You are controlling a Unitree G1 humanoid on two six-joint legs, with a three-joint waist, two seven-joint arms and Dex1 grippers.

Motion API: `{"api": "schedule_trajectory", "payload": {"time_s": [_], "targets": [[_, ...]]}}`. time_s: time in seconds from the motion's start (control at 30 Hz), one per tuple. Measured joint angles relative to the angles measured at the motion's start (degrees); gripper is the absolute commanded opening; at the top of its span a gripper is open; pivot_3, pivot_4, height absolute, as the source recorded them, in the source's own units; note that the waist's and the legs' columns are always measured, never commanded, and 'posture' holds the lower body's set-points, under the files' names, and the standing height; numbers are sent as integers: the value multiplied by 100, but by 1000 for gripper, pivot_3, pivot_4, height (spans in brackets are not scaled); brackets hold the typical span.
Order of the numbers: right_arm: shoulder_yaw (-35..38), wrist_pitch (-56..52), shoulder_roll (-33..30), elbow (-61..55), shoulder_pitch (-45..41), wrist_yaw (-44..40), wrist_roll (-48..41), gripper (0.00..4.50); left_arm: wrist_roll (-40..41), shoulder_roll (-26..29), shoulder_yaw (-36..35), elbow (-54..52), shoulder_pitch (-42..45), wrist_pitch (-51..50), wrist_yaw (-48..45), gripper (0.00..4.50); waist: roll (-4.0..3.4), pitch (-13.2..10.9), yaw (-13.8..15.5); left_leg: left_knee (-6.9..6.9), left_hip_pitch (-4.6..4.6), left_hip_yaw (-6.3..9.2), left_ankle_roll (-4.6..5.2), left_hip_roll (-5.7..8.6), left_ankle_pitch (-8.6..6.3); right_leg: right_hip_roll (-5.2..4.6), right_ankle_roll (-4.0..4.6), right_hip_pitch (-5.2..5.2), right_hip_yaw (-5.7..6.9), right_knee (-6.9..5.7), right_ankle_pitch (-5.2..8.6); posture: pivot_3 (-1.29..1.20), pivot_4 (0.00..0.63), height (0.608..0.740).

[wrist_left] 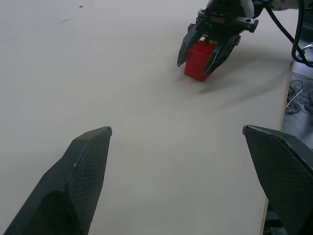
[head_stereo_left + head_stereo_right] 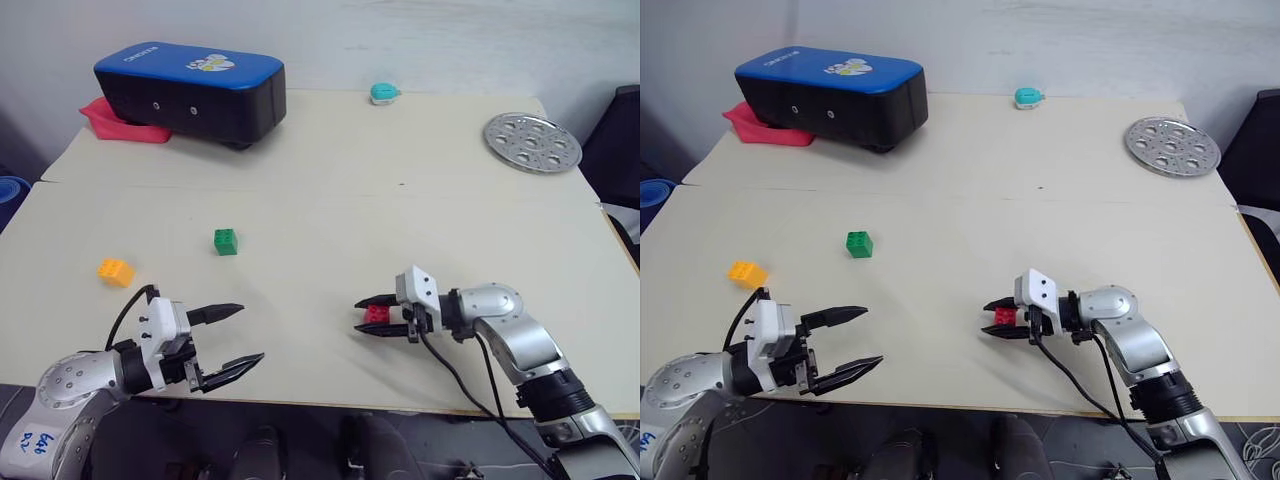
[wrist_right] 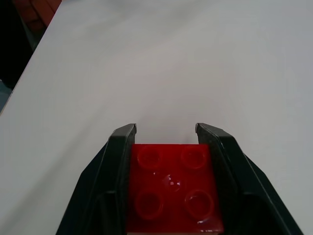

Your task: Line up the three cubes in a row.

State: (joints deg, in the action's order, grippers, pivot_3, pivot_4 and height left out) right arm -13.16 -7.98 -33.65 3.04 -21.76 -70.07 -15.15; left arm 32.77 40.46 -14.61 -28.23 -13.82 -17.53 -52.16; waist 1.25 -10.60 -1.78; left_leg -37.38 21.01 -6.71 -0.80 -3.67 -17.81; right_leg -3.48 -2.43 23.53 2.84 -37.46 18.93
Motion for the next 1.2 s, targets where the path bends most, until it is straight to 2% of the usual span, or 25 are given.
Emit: {"api": "schedule_trajectory", "payload": {"time_s": [0.1,0.2,0.3,0.43,0.6,0.67,0.77,0.93,1.07,1.2], "targets": [[22,117,104,202,98,-30,-55,3433,-5,0,-3,14,-5,6,-12,4500,0,0,5,0,5,0,0,0,0,0,0,4,0,0,0,0,150,740],[285,275,265,86,119,-197,-513,4482,-7,0,-24,35,-44,12,-32,4500,0,0,-11,3,4,-1,-2,-2,1,2,0,5,-1,-1,0,0,150,740],[729,417,329,-98,136,-229,-935,4482,-11,-11,-239,163,-302,84,-37,4500,0,0,-17,3,3,-1,-1,-2,1,2,0,5,-1,-1,0,0,150,740],[1227,215,258,-447,145,-178,-1473,4482,-64,-371,-925,504,-885,340,165,4500,0,0,-16,5,3,-1,0,-2,0,1,0,5,-1,1,0,0,150,740],[1949,391,88,-449,556,-515,-1961,4482,-15,-1285,-2115,1117,-1364,753,900,4500,5,0,17,5,3,1,7,-1,-5,-1,0,-1,2,9,0,0,150,740],[2381,726,3,-60,926,-806,-2062,4482,91,-1785,-2762,1480,-1486,976,1375,4500,12,3,28,4,1,1,14,0,-10,-2,-1,-8,5,18,0,0,150,740],[2753,1263,-13,673,1224,-933,-1949,4482,104,-2101,-3139,1709,-1600,1099,1780,4500,30,2,24,-3,2,-1,16,3,-10,-3,-7,-10,3,19,-4,0,150,740],[2711,1383,-131,801,1391,-1160,-1886,4482,349,-2283,-2400,710,-1028,589,2409,4500,29,2,40,-4,-2,-1,19,2,4,-4,-3,-16,0,14,-21,0,150,740],[2744,1418,-80,557,1288,-1041,-1962,4482,160,-2277,-1454,-4,474,-469,3872,4500,29,3,28,-3,-3,-1,7,2,11,3,-8,-14,-4,6,-24,0,150,740],[2735,1421,-37,393,1284,-949,-1976,4482,-445,-2490,-573,-56,1720,-1377,5118,4500,28,4,3,2,-4,-13,-29,-1,32,11,-11,-10,-10,9,-25,0,150,740]]}}
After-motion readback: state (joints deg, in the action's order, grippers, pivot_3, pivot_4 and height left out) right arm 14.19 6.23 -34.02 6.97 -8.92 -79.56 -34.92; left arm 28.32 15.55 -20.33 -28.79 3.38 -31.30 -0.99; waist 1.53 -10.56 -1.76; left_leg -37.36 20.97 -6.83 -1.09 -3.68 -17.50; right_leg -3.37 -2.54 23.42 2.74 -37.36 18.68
